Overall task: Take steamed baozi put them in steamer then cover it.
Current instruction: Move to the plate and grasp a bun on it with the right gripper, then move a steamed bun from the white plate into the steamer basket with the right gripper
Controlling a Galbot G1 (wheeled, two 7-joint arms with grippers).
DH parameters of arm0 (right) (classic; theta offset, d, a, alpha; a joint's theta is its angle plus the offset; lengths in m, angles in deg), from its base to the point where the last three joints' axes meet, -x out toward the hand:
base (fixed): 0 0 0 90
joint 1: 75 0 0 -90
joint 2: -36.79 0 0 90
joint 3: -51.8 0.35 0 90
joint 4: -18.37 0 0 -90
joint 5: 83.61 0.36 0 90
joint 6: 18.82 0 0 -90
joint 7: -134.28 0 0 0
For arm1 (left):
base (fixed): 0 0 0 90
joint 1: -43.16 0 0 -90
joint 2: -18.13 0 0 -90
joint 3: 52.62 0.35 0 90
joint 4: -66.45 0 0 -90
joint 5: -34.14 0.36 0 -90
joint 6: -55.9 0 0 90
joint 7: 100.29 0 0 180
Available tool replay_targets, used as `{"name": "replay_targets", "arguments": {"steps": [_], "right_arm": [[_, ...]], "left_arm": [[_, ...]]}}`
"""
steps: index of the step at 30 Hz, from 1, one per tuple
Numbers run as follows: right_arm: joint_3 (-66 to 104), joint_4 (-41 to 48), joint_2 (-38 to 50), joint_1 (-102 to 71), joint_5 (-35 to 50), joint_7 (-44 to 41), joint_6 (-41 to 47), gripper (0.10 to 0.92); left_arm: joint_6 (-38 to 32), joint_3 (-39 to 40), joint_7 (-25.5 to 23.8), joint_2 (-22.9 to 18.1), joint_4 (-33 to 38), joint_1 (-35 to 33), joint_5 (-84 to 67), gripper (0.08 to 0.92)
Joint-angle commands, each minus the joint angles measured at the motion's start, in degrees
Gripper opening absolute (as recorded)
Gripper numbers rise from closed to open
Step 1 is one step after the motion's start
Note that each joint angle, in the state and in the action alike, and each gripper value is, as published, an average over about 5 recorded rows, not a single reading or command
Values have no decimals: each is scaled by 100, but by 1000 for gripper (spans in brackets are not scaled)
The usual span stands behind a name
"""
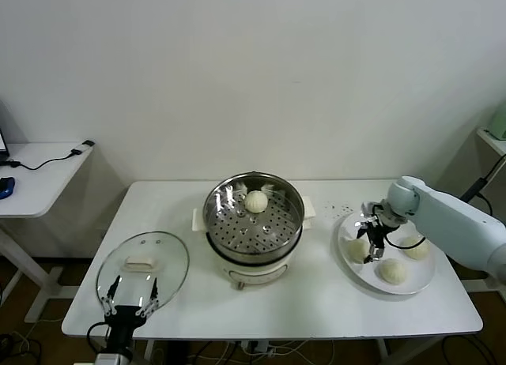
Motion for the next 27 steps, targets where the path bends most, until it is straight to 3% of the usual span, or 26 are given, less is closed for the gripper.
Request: {"name": "replay_targets", "arguments": {"steps": [1,12,19,27], "right_arm": [[109,175,-101,-68,-67,-26,-38,769],[-406,-131,163,772,562,-10,54,680],[-2205,-481,230,3003,2260,-1,230,673],[-3479,-795,-580,4669,3851,101,493,678]], "left_arm": [[-2,4,1,-9,-7,4,9,823],[-9,-19,6,1,36,-35,13,823],[-34,14,9,-6,54,-44,3,823],[-92,128,15,15,54,-61,2,823]]}}
